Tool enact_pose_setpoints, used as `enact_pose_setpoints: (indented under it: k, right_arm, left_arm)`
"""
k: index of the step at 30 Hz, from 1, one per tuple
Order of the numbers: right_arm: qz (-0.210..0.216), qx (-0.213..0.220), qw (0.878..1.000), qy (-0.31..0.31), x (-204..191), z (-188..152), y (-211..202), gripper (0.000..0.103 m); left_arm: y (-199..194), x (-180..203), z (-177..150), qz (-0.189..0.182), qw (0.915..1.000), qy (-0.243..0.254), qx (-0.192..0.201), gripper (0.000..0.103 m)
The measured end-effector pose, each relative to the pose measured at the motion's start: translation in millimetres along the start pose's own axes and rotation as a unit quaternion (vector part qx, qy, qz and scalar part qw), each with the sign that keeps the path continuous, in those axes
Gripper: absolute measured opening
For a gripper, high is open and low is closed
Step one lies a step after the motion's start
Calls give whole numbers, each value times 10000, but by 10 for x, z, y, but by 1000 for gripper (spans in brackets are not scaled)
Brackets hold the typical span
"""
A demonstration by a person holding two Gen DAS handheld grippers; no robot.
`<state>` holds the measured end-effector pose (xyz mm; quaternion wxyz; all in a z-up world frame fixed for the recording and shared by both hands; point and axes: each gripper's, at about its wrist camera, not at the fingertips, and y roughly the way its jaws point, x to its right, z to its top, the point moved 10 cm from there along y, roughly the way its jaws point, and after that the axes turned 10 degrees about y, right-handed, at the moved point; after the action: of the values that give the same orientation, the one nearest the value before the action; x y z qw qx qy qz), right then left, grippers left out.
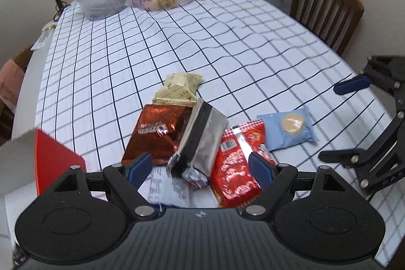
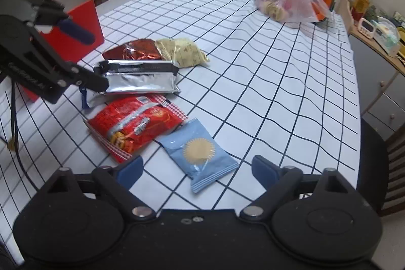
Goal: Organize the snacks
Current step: 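Move both grippers back over the remaining snack pile, then grasp the silver packet with the left gripper while the right grasps the blue cookie packet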
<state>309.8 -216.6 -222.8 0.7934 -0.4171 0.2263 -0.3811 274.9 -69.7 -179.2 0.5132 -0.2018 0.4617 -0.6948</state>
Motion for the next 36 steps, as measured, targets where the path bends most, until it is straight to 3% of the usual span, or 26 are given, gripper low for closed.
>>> enact_pose_setpoints:
  k: [8, 14, 23, 27, 32, 36]
  right_arm:
    - [179, -193, 9992, -307, 89, -15, 279, 80]
    - [305, -225, 9971, -661, 44, -30, 414, 74]
    - [467, -219, 9948, -884, 4, -33, 531, 73]
    - [612, -213, 9949, -778, -13, -47, 514, 63]
    - [627, -145, 9956, -676, -42, -78, 465, 50]
    - [577, -99, 9972, -474, -25, -121, 416, 46]
  left_arm:
    - [365, 85, 76, 650, 9923, 985, -380, 83]
    - [573, 119, 35, 719, 9880, 1213, -625, 70]
    - [635, 158, 50, 884, 9798, 1688, -599, 64]
    - [642, 170, 48, 848, 9794, 1746, -563, 49]
    - [610, 172, 30, 874, 9798, 1743, -438, 44]
    - [566, 181, 23, 839, 9831, 1583, -362, 43]
